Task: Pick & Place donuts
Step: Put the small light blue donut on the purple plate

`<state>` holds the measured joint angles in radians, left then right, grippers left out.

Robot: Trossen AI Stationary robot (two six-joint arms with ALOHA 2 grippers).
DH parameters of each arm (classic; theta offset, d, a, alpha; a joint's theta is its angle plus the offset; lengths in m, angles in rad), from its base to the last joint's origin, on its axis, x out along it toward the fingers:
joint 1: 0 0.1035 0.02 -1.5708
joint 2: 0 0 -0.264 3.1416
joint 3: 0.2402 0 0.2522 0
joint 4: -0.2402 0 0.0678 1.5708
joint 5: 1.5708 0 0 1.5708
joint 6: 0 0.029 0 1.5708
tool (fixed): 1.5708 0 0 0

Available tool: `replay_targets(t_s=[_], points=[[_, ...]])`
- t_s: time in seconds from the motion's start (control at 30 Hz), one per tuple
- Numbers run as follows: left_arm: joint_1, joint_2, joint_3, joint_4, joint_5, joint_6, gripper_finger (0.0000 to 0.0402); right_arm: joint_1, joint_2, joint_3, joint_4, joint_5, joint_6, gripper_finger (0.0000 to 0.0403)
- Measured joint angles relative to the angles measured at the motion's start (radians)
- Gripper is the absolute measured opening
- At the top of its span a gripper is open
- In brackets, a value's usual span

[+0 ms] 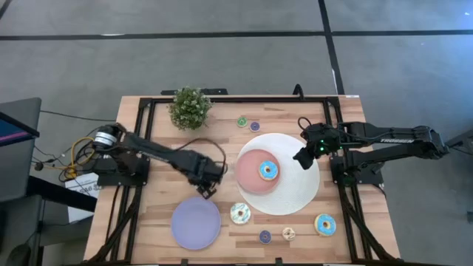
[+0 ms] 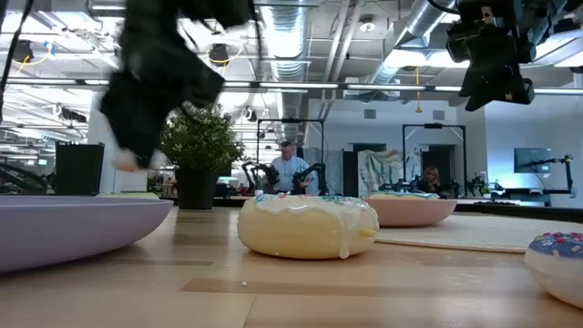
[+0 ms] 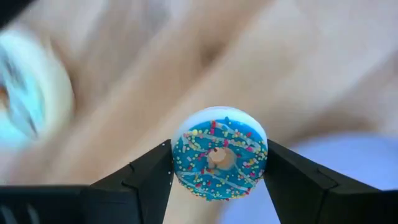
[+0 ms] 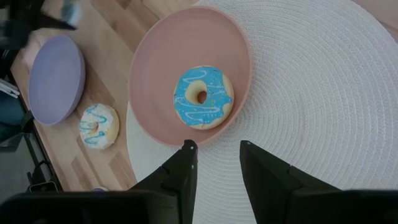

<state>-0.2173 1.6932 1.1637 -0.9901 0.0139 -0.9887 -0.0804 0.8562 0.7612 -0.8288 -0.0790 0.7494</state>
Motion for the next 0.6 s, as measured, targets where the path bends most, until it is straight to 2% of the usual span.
replay_targets(t_s=[0.17,0.33,0.43,0.6], points=[[-0.177,-0.024,0.001,0.001,0.002,-0.344,0.0222,-0.001,0.0,0.0,0.0,0.0,0.001,0.0113],[-0.338,-0.006,0.001,0.084,-0.018,-0.627,0.0222,-0.001,0.0,0.0,0.003,0.001,0.002,0.0113],[-0.403,0.004,0.002,0.084,-0.022,-0.753,0.0222,-0.001,0.0,0.0,0.003,0.001,0.002,0.0113],[-0.475,0.01,-0.014,0.092,-0.012,-0.854,0.0222,-0.001,0.0,0.0,0.003,0.0,0.002,0.0113]])
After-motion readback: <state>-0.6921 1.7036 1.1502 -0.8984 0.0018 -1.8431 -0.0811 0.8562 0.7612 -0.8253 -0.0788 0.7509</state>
